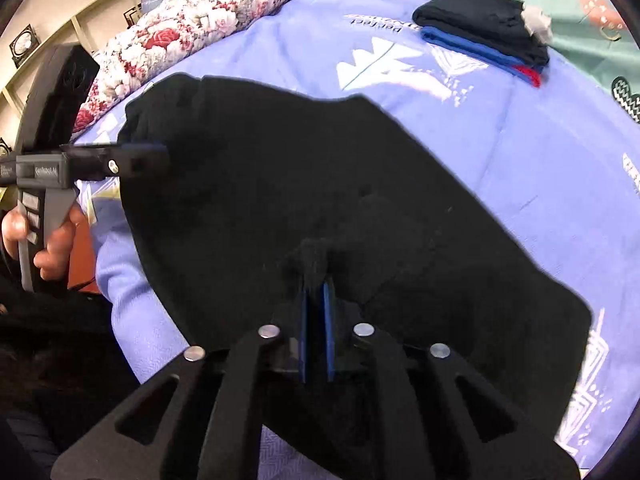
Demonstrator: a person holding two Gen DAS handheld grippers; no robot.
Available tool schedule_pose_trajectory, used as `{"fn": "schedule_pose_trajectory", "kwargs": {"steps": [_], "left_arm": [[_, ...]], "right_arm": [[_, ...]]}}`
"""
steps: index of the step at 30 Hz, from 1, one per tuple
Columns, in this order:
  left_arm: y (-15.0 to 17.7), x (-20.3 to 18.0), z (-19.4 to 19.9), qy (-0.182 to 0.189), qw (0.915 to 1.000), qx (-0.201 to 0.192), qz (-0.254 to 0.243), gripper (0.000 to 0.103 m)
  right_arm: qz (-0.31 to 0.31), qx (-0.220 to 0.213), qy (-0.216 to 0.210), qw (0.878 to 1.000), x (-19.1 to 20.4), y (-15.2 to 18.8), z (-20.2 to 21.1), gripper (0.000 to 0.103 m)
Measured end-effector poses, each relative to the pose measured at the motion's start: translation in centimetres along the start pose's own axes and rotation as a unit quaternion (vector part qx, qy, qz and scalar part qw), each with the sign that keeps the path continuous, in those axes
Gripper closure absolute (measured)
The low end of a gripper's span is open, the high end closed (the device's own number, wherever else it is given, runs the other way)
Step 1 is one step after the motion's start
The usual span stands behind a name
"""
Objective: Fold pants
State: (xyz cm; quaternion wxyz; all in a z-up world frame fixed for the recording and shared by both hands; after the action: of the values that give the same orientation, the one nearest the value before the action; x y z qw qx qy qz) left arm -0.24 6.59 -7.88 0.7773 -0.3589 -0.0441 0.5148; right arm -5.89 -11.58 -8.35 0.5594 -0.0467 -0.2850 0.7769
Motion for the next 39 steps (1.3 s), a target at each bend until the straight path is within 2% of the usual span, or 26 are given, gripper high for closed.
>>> {"fn": "schedule_pose_trajectory", "kwargs": {"steps": [1,3,5,7,9,11,12,14,17,19,20,22,23,24,26,28,30,32,33,35,36,37,38,39], "left_arm": [[0.1,0.1,0.1,0.0,1.0,-0.001,0.002,0.007],[0.1,0.4,0.2,0.003,1.0,-0.004,0.009,0.007],[0.0,0.6,0.4,0.004,0.9999,-0.008,0.013,0.007],[0.1,0.6,0.5,0.005,0.9998,-0.011,0.014,0.007],[0.0,0.8,1.3,0.006,0.9996,-0.02,0.019,0.007],[-0.1,1.5,2.8,0.013,0.9988,-0.033,0.033,0.007],[-0.3,2.2,4.2,0.021,0.9977,-0.043,0.047,0.007],[-0.3,4.1,7.1,0.022,0.9945,-0.066,0.079,0.006],[0.4,7.9,10.0,-0.011,0.9876,-0.079,0.136,0.004],[1.4,10.3,10.5,-0.024,0.9802,-0.076,0.181,0.004],[2.2,11.8,10.2,-0.022,0.9731,-0.071,0.218,0.004],[3.0,13.2,9.0,-0.004,0.9646,-0.061,0.257,0.004],[3.3,13.7,8.2,-0.002,0.961,-0.051,0.272,0.004],[3.6,14.0,7.2,0.006,0.9568,-0.042,0.288,0.004],[3.2,14.1,6.6,-0.001,0.9586,-0.043,0.281,0.004],[2.3,14.5,5.9,-0.008,0.9576,-0.042,0.285,0.004],[1.6,15.3,5.4,-0.013,0.9522,-0.053,0.301,0.004],[0.8,16.1,4.8,-0.021,0.9454,-0.066,0.319,0.004],[0.6,16.4,4.7,-0.026,0.9412,-0.071,0.329,0.004],[0.2,16.5,4.4,-0.034,0.9386,-0.074,0.335,0.006],[0.0,16.4,4.3,-0.038,0.9392,-0.075,0.333,0.009],[-0.1,16.3,4.0,-0.041,0.9391,-0.075,0.333,0.02],[0.0,16.2,3.7,-0.032,0.9376,-0.074,0.338,0.039],[0.3,16.2,3.5,-0.025,0.9356,-0.072,0.345,0.052]], "right_arm": [[0.002,-0.007,-0.004,1.0,0.2,-0.1,0.4,0.082],[0.013,-0.023,-0.011,1.0,0.7,-0.2,1.5,0.048],[0.039,-0.028,0.01,0.999,1.4,0.1,1.6,0.043],[0.055,-0.012,0.04,0.998,1.5,0.4,0.3,0.043],[0.064,0.0,0.078,0.995,1.0,1.0,-1.1,0.047],[0.058,-0.008,0.09,0.994,0.5,0.4,-1.1,0.076],[0.046,-0.01,0.07,0.996,0.3,-0.2,-0.6,0.083],[0.029,-0.031,0.061,0.997,-0.2,-1.6,0.9,0.086],[0.035,-0.073,0.045,0.996,0.8,-3.9,3.4,0.086],[0.044,-0.071,0.029,0.996,1.7,-4.1,2.6,0.086],[0.051,-0.061,0.025,0.997,2.3,-3.8,1.6,0.084],[0.073,-0.016,0.026,0.997,3.3,-2.2,-1.8,0.07],[0.078,-0.007,0.038,0.996,3.5,-1.4,-3.1,0.059],[0.078,-0.02,0.035,0.996,3.7,-1.3,-2.9,0.052],[0.062,-0.039,0.007,0.997,3.8,-1.3,-1.6,0.051],[0.028,-0.077,-0.037,0.996,3.2,-2.0,0.5,0.042],[-0.013,-0.116,-0.062,0.991,1.6,-2.4,2.6,0.027],[-0.052,-0.14,-0.069,0.986,0.1,-2.6,3.6,0.008],[-0.074,-0.15,-0.072,0.983,-0.7,-2.5,4.2,0.005],[-0.111,-0.173,-0.067,0.976,-2.2,-2.3,5.3,0.002],[-0.119,-0.178,-0.065,0.975,-2.8,-1.9,5.7,0.002],[-0.124,-0.177,-0.08,0.973,-3.1,-1.6,6.0,0.002],[-0.132,-0.175,-0.103,0.97,-3.6,-1.3,6.3,0.002],[-0.138,-0.172,-0.119,0.968,-3.8,-1.2,6.5,0.002]]}}
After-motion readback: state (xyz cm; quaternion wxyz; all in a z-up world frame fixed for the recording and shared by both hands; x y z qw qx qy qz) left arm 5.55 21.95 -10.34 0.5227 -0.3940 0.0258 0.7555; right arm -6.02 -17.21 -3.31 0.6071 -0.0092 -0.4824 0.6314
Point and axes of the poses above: each gripper's, at about its wrist camera, not at the fingertips, and z roughly against the way its jaws point, x to its left, y to its underside, the point moved 6 cm from there along -z, roughly the way its jaws point, and after that the axes turned 13 degrees about -z, right-handed, at the moved point
